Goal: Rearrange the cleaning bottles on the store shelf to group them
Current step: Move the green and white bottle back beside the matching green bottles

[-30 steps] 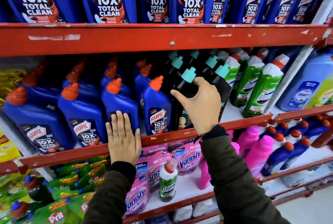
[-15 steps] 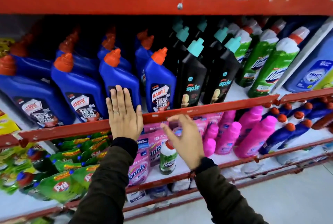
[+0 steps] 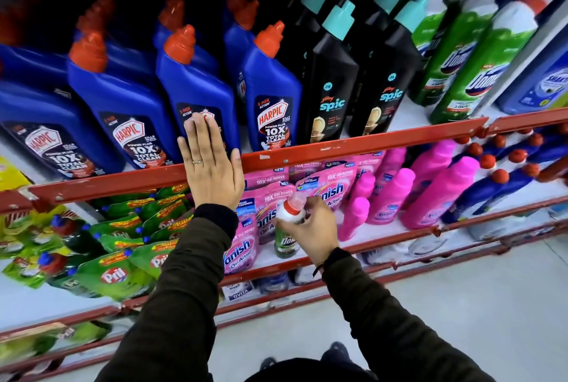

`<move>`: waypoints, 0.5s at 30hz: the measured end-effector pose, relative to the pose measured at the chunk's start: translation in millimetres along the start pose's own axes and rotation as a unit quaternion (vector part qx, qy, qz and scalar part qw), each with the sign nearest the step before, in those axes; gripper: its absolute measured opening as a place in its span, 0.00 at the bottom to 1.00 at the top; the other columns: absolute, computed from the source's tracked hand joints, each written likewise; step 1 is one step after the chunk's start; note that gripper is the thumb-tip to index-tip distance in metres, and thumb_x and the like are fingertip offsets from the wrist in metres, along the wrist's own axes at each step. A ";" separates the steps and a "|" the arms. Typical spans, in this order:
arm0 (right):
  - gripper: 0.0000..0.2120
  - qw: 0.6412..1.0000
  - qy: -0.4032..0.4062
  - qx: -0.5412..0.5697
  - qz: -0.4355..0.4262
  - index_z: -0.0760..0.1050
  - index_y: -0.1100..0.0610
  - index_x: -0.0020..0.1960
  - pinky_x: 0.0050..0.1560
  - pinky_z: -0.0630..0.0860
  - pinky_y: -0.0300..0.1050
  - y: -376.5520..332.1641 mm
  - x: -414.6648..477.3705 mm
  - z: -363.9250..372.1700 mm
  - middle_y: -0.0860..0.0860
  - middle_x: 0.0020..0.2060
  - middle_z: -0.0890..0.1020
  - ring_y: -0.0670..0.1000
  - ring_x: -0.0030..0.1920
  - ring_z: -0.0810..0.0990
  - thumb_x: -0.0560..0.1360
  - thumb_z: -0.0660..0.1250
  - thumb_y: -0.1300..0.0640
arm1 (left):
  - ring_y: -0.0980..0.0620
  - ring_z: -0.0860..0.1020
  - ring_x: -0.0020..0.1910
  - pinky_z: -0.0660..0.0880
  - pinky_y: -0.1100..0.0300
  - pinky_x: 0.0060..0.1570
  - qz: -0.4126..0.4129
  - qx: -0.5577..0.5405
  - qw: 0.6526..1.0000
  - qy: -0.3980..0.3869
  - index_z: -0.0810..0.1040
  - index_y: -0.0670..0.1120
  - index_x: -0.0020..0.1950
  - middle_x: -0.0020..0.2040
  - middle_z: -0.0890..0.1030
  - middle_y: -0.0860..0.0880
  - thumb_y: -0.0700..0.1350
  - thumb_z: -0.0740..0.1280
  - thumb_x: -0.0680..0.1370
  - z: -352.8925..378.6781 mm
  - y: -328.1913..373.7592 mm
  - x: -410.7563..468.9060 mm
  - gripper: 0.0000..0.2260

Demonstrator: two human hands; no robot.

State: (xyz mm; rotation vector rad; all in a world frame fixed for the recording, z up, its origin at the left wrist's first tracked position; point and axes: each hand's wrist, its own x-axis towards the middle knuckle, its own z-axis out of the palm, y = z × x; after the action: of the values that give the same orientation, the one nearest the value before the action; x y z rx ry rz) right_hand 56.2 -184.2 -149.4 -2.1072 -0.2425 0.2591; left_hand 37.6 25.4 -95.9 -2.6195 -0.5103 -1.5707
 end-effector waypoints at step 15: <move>0.22 0.967 0.184 0.056 -0.167 0.84 0.50 0.53 0.48 0.80 0.35 -121.9 -12.6 -145.8 0.42 0.43 0.87 0.39 0.45 0.85 0.65 0.84 0.41 | 0.49 0.35 0.83 0.37 0.51 0.82 -0.006 -0.003 1.000 0.004 0.43 0.38 0.84 0.83 0.44 0.36 0.51 0.50 0.88 2.0 2.4 1.8 0.29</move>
State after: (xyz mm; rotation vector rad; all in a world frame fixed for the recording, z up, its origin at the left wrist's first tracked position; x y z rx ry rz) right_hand 76.4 -243.0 30.6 -1.9221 -0.3449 -0.3113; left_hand 40.8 24.0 -94.9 -2.6187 -0.5237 -1.5887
